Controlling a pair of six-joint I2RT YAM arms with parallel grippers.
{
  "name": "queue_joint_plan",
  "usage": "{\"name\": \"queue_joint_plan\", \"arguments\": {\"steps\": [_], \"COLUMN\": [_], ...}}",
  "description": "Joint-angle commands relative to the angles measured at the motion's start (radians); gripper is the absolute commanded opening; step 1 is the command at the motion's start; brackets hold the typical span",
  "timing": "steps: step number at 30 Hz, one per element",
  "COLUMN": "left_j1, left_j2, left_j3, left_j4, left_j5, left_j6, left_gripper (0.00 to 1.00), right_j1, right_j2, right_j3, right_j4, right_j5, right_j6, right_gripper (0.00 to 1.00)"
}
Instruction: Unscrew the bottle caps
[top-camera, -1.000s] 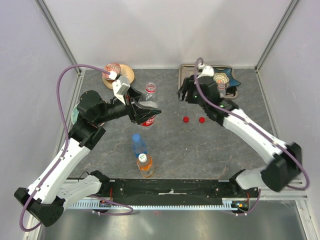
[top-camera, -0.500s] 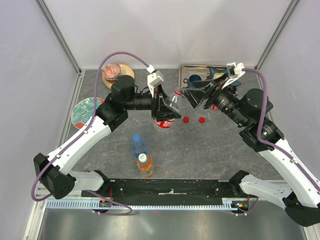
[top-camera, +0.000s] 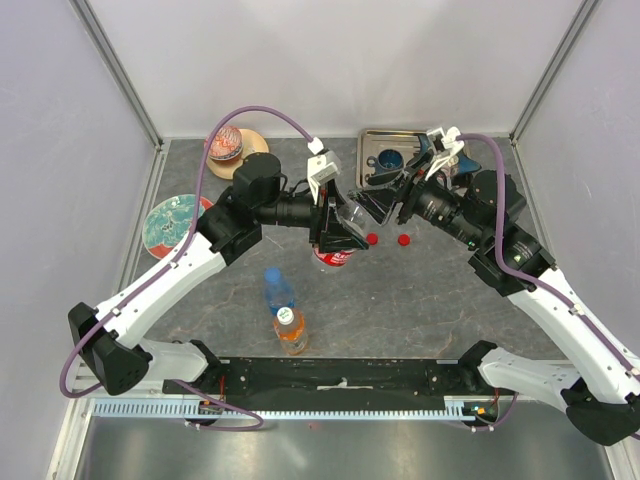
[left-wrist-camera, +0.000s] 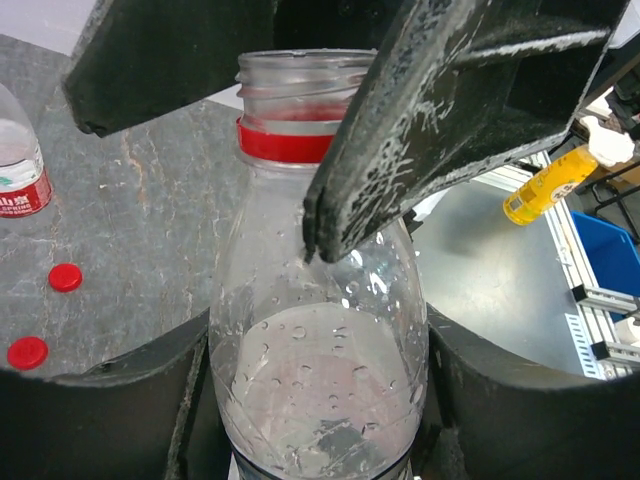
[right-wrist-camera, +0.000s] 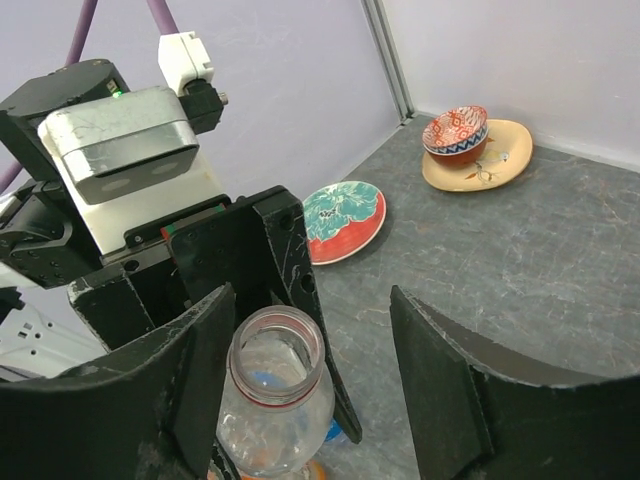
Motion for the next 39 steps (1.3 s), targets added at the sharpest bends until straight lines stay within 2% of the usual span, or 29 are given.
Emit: {"name": "queue_joint_plan", "arguments": {"steps": [1,4,8,11,12,14,15,16,17,18,20,24,25,27,28,29,32,34,39], "left_j1": [-0.003,-0.003,-0.003,-0.003,-0.003,-0.003,-0.003,-0.003,-0.003,-0.003,-0.001,-0.001,0.0,0.0,0.0,0.0,0.0,0.0,0.0], "left_j2": [-0.014,-0.014,-0.017,-0.021,-0.023,-0.027,-0.03,-0.032,-0.035,-0.035,-0.034,-0.037,-0.046,-0.072,-0.116,-0.144,-0.272,-0.339,-0.509], "left_j3": [0.042,0.042,0.042,0.042,0.042,0.044,0.044,0.05,0.051,0.053,0.067,0.111,0.14,0.162,0.165,0.157,0.102,0.044,-0.1], "left_j4": [-0.014,-0.015,-0.018,-0.018,-0.02,-0.031,-0.037,-0.046,-0.055,-0.061,-0.089,-0.173,-0.196,-0.26,-0.268,-0.271,-0.242,-0.198,-0.129], "left_j5": [-0.02,-0.029,-0.057,-0.086,-0.093,-0.13,-0.146,-0.161,-0.2,-0.218,-0.25,-0.33,-0.357,-0.458,-0.492,-0.57,-0.681,-0.727,-0.77], "left_j6": [0.055,0.061,0.071,0.081,0.085,0.098,0.101,0.105,0.108,0.111,0.122,0.139,0.151,0.165,0.18,0.185,0.202,0.196,0.159], "left_gripper": [0.62,0.62,0.62,0.64,0.66,0.68,0.74,0.77,0.82,0.99,0.99,0.99,1.0,1.0,0.99,1.0,0.99,0.99,1.0], "right_j1": [0.001,-0.001,0.001,0.001,0.001,0.001,-0.001,0.001,0.001,0.001,0.001,-0.001,0.001,0.001,0.001,0.001,-0.001,-0.001,0.001], "right_j2": [-0.011,-0.011,-0.009,-0.012,-0.016,-0.019,-0.019,-0.019,-0.019,-0.019,-0.02,-0.025,-0.026,-0.025,-0.017,-0.008,0.055,0.107,0.25], "right_j3": [0.016,0.014,0.02,0.025,0.026,0.033,0.037,0.046,0.052,0.056,0.069,0.091,0.094,0.092,0.094,0.094,0.102,0.092,0.03], "right_j4": [0.02,0.017,0.001,-0.014,-0.023,-0.033,-0.046,-0.051,-0.057,-0.065,-0.068,-0.082,-0.083,-0.083,-0.083,-0.083,-0.076,-0.039,0.122], "right_j5": [-0.039,-0.064,-0.095,-0.101,-0.101,-0.101,-0.099,-0.096,-0.09,-0.075,-0.058,0.074,0.176,0.287,0.403,0.451,0.593,0.635,0.888], "right_j6": [0.001,0.001,0.0,-0.008,-0.012,-0.02,-0.022,-0.028,-0.029,-0.029,-0.035,-0.051,-0.058,-0.088,-0.095,-0.103,-0.123,-0.149,-0.216], "right_gripper": [0.65,0.53,0.46,0.33,0.25,0.16,0.06,0.0,0.0,0.0,0.0,0.0,0.0,0.0,0.0,0.0,0.0,0.0,0.0]}}
